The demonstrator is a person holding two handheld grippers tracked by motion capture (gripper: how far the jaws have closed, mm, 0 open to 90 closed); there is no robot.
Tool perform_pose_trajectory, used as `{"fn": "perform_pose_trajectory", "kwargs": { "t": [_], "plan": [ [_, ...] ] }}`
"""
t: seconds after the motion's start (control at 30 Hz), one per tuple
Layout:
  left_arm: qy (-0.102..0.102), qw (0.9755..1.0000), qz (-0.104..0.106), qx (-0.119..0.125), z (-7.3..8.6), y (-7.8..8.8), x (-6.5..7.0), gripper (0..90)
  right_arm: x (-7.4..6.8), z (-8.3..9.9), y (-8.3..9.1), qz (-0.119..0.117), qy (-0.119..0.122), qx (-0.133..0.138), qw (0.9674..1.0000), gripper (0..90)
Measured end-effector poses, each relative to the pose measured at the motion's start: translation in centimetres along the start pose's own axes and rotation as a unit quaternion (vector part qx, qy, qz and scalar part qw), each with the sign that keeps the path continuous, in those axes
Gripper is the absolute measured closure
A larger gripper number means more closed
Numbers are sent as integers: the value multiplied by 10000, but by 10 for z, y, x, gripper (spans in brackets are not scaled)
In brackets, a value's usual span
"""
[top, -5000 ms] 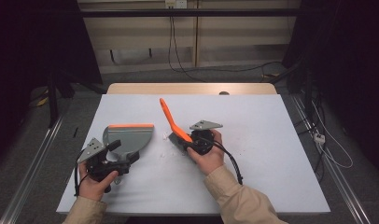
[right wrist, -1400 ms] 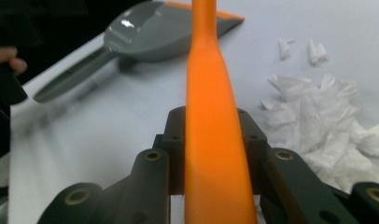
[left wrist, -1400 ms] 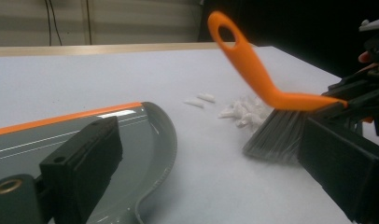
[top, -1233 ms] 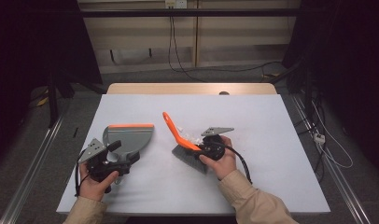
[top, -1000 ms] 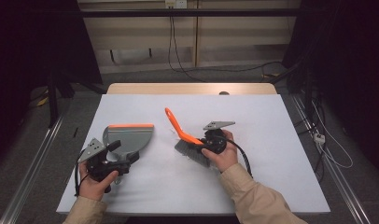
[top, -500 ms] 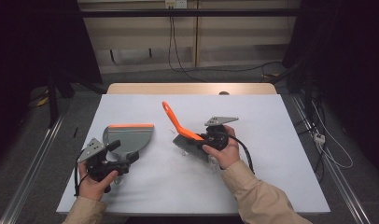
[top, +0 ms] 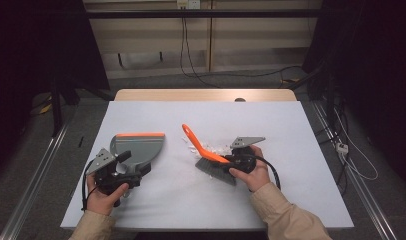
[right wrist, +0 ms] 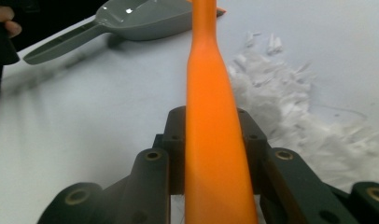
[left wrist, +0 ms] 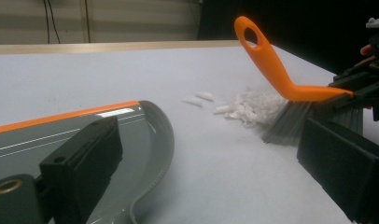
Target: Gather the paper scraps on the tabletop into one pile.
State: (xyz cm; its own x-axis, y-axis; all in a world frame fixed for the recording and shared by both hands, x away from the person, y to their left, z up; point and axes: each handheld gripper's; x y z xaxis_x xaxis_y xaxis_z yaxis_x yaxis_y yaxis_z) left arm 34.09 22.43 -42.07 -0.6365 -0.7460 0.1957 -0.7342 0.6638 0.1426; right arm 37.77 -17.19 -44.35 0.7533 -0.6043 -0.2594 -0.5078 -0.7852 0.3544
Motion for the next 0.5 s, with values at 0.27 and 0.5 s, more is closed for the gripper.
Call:
{"fn": "perform_pose_trajectory", "kwargs": {
  "t": [0.27, 0.5],
  "plan": [
    [42, 10000, -20, 48, 0, 1, -2, 63, 12, -16, -15, 70, 66, 159, 9998, 716],
    [9, 10000, 1, 31, 0, 1, -3, 63, 0, -37, -11, -80, 199, 376, 9991, 716]
  ]
}}
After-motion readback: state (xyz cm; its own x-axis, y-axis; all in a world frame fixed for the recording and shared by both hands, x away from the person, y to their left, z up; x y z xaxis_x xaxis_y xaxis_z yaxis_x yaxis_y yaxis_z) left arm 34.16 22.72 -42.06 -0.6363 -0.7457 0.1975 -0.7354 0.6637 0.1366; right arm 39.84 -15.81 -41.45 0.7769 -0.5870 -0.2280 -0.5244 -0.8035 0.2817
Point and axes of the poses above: each handheld gripper's, and its own axes: y roughly backward along the jaws, z roughly out of its underside, x roughly to its right, and after that the axes turned 11 degrees about x, right-handed
